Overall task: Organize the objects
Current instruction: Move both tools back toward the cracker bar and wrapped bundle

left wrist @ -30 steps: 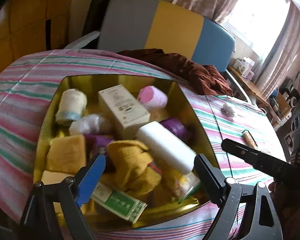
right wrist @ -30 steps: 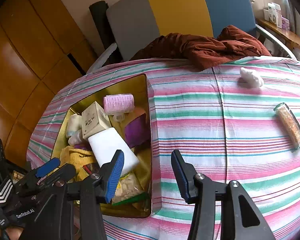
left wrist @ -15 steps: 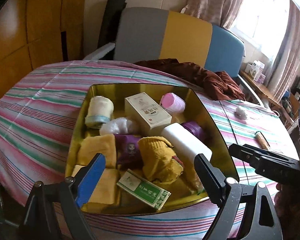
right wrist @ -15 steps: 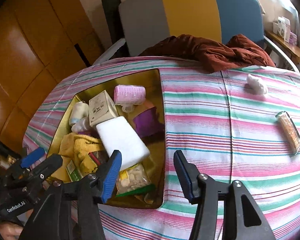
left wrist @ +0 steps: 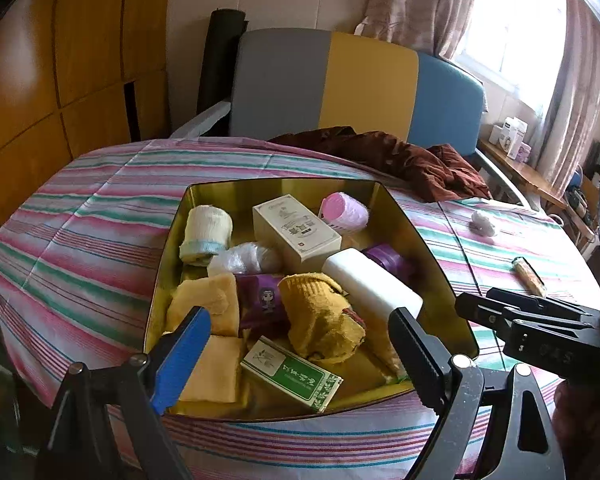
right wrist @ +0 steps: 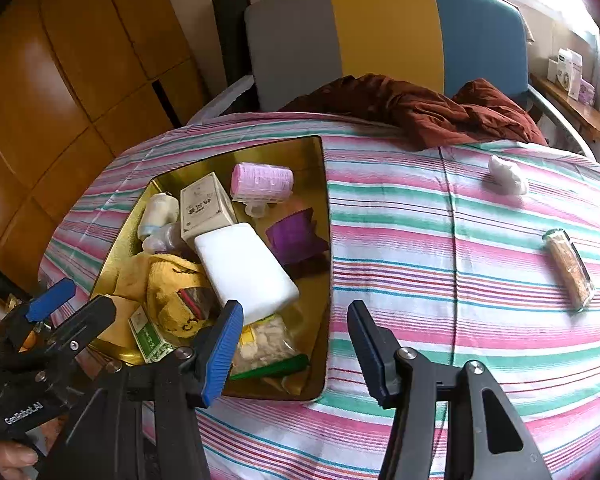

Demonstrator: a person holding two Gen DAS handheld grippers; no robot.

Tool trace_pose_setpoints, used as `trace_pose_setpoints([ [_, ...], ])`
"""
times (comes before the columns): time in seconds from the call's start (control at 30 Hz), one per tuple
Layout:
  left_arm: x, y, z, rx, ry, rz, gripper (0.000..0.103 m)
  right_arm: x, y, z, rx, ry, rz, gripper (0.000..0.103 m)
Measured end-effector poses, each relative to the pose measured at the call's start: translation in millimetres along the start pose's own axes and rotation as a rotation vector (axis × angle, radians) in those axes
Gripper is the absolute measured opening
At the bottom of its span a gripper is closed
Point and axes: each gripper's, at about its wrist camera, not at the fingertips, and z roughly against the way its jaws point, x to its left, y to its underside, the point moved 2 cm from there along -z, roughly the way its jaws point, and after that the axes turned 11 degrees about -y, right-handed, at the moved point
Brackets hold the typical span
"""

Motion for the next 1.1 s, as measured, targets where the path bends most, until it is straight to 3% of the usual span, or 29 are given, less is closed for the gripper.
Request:
trace_pose_setpoints([
  [0.3,-12,-1,8,-0.025,0.014,-0.042,0.091,-25,5,10,-0.009,0.028,-0.053,0.055],
  [0.57,-28,-2,11,-0.024,0.037,-0.088,0.091,-69,11,23,0.000,0.069,-0.132,0.055],
  [0.77,-47,-5,13,-0.028,0.088,-0.130,0.091,-124,5,44,0.019,0.134,-0.200,0.055],
  [0.97,-69,-10,11,-0.022,0.131,-0.171,0.091,-201,-8,74,0.025,0.289,-0.242,0.060],
  [1.1,-83,-14,8,-0.014,0.149,-0.190,0.091,-237,-14,80,0.035,0.346,-0.256,0.060],
])
